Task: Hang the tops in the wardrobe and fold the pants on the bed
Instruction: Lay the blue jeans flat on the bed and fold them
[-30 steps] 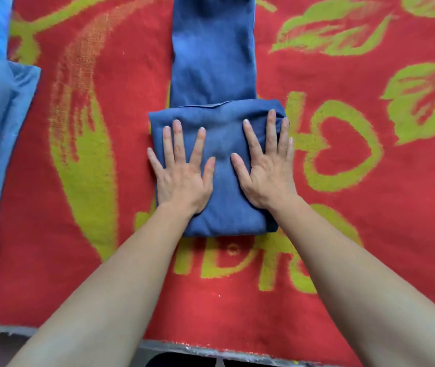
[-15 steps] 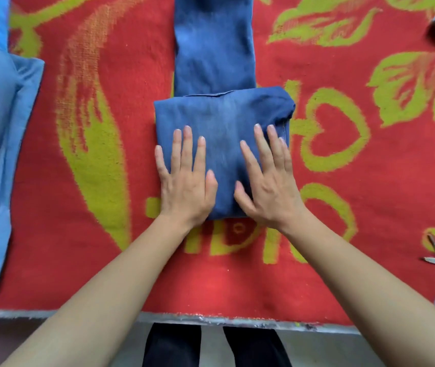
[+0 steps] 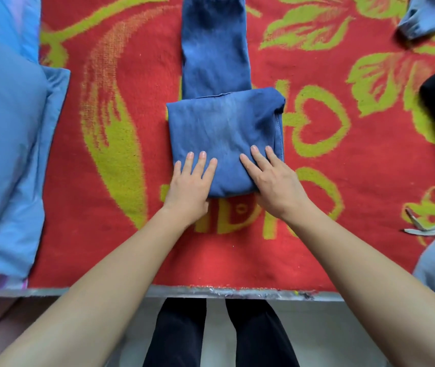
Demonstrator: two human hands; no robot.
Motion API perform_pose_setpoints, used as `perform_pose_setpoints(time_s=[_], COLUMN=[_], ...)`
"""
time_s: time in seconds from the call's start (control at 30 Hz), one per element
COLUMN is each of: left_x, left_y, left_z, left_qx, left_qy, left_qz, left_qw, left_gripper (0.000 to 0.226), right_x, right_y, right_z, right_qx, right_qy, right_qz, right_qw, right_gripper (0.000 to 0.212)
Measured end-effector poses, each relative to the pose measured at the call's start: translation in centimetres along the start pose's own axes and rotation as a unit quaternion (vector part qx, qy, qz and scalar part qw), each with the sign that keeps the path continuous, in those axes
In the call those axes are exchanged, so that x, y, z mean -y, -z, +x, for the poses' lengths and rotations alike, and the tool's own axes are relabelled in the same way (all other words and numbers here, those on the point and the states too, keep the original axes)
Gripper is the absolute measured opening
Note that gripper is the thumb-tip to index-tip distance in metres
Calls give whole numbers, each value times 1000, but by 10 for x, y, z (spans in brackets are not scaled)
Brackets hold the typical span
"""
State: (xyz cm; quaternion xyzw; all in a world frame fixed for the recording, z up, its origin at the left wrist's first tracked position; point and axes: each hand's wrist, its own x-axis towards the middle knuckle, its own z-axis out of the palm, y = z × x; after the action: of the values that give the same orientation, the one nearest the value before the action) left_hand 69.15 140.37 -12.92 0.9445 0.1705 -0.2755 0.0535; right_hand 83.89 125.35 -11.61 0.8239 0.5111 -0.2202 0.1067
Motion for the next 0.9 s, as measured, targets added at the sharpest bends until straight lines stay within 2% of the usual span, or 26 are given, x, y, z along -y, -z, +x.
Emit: perform_pose_setpoints(time_s=[0.13,0.23,0.37,0.43,0.5,0.57,0.63,0.67,0.73,0.77,0.83,0.9], left_x=[3,0,2,8,20,36,55,64,76,79,76,64], left_y=[40,61,92,114,135,150,156,157,151,144,126,108], left_z=[-28,-60,-86,-88,-77,-57,-30,-17,9,18,26,26], left_qx=[38,77,147,212,271,294,263,221,87,20,-75,-114], left_qy=[-23,-42,-70,-69,-56,-31,16,44,97,119,152,152], left_qz=[-59,-107,-176,-215,-282,-343,-394,-424,-444,-412,-279,-206], left_qw=[997,990,971,951,919,891,881,877,887,903,945,960], left_gripper=[80,72,55,41,44,48,53,55,60,62,63,65], right_x=[0,7,6,3,-7,-19,-32,-37,-44,-44,-38,-29], right_y=[42,62,100,122,140,155,163,163,153,145,125,104], right_z=[-24,-52,-73,-70,-53,-27,2,16,40,47,53,49], right_qx=[48,68,156,206,261,299,257,207,88,44,5,-2], right_qy=[6,31,56,59,40,14,-30,-55,-91,-107,-134,-149], right_qz=[74,94,105,113,138,196,275,318,374,378,328,250], right_qw=[996,993,981,970,955,934,926,923,919,918,935,957], right_gripper=[82,72,56,38,22,18,23,30,59,69,73,75])
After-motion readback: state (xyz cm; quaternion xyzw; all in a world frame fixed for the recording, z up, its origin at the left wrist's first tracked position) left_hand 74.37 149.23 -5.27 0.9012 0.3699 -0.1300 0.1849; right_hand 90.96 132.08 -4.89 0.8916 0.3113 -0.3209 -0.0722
